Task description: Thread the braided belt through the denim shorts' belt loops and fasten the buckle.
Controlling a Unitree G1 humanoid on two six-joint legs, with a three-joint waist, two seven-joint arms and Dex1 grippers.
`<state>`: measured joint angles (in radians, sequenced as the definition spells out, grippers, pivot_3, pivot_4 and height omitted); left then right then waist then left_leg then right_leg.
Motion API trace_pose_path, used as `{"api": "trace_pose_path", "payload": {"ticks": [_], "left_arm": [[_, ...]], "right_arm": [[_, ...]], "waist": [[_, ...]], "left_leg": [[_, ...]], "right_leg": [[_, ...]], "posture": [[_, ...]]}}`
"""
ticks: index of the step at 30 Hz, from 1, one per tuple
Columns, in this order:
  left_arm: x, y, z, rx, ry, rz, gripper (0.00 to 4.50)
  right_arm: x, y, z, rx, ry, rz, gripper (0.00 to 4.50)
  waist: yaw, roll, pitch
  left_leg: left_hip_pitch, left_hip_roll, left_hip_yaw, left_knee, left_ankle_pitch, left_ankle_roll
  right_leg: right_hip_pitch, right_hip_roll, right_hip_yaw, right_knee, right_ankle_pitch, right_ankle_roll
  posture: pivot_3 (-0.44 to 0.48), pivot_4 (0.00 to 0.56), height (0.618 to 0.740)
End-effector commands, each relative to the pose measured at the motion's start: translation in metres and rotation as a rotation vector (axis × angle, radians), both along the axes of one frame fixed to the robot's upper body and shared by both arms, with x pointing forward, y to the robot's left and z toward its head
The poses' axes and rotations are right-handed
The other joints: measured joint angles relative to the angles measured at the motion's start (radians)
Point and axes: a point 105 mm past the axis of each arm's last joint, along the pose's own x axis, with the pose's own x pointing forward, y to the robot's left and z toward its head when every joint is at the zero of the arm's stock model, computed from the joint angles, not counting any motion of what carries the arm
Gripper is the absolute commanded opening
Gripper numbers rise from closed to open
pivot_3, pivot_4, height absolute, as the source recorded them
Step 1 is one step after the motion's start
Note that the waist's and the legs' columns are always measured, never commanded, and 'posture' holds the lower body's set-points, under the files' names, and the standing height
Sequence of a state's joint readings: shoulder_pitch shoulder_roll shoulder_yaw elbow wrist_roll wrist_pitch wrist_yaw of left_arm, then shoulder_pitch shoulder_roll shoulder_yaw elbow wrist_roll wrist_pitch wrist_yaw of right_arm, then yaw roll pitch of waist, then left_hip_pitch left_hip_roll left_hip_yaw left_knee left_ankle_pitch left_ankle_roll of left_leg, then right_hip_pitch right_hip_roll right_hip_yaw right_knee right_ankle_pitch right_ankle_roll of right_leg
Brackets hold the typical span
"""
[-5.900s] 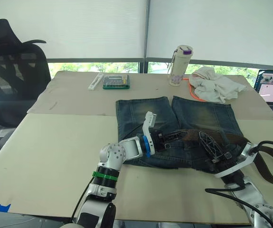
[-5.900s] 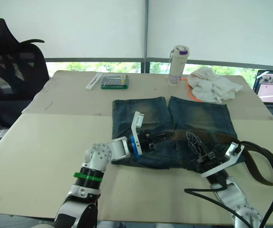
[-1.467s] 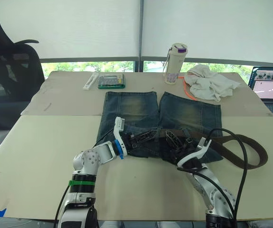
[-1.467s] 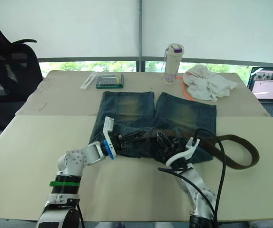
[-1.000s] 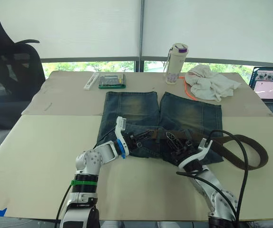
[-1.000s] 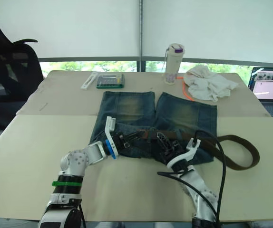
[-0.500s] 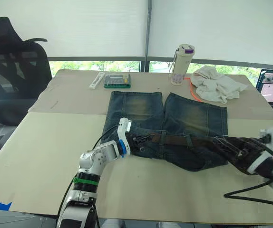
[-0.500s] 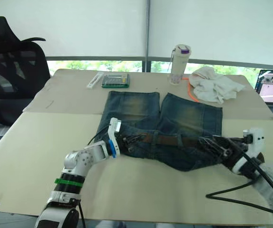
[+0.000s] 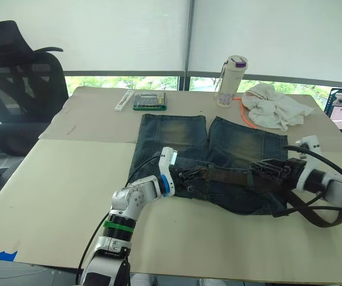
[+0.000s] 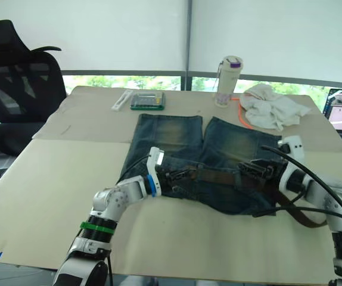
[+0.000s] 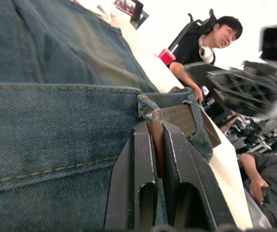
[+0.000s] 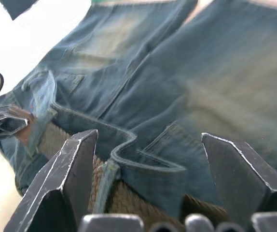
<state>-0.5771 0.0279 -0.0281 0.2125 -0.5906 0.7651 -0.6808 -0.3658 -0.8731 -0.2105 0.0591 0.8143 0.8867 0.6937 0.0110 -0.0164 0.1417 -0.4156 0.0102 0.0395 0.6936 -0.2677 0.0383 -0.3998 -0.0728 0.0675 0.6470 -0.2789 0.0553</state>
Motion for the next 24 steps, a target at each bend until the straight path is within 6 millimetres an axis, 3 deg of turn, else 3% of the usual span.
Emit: {"api": "trace_pose_path", "payload": {"ticks": [1,2,5,14,24], "left_arm": [[-0.001,-0.003,0.011,-0.016,-0.05,-0.013,0.0],[-0.001,-0.002,0.011,-0.018,-0.051,-0.009,0.0],[0.0,-0.001,0.012,-0.017,-0.057,0.001,0.0],[0.0,0.004,0.01,-0.012,-0.056,0.021,0.0],[0.0,0.01,0.008,0.003,-0.054,0.025,0.0]], "right_arm": [[-0.003,0.003,0.005,0.074,0.071,0.074,3.79],[-0.003,0.004,0.003,0.062,0.086,0.087,3.79],[-0.003,0.004,0.001,0.023,0.099,0.113,3.0],[0.001,0.0,0.019,0.087,0.052,0.124,0.02],[-0.009,-0.004,0.02,0.105,0.05,0.158,0.02]], "waist": [[0.002,0.0,0.0],[0.001,0.0,0.0],[0.001,0.0,0.0],[0.001,0.0,0.0],[0.0,0.0,0.0]], "left_leg": [[0.0,0.0,0.0,0.0,0.0,0.0],[-0.001,-0.001,0.0,0.0,0.0,0.0],[-0.001,-0.002,0.0,0.0,0.0,0.001],[-0.001,-0.002,0.0,0.0,0.0,0.001],[-0.001,-0.002,0.0,0.0,0.0,0.001]], "right_leg": [[-0.001,0.0,0.0,0.0,0.0,0.0],[-0.001,-0.001,0.0,0.0,0.0,0.0],[-0.001,-0.002,0.0,0.0,0.0,0.0],[-0.001,-0.002,0.0,0.001,0.0,0.0],[-0.001,-0.003,0.0,0.001,0.0,0.001]], "posture": [[0.0,0.15,0.74],[0.0,0.15,0.74],[0.0,0.15,0.74],[0.0,0.15,0.74],[0.0,0.15,0.74]]}}
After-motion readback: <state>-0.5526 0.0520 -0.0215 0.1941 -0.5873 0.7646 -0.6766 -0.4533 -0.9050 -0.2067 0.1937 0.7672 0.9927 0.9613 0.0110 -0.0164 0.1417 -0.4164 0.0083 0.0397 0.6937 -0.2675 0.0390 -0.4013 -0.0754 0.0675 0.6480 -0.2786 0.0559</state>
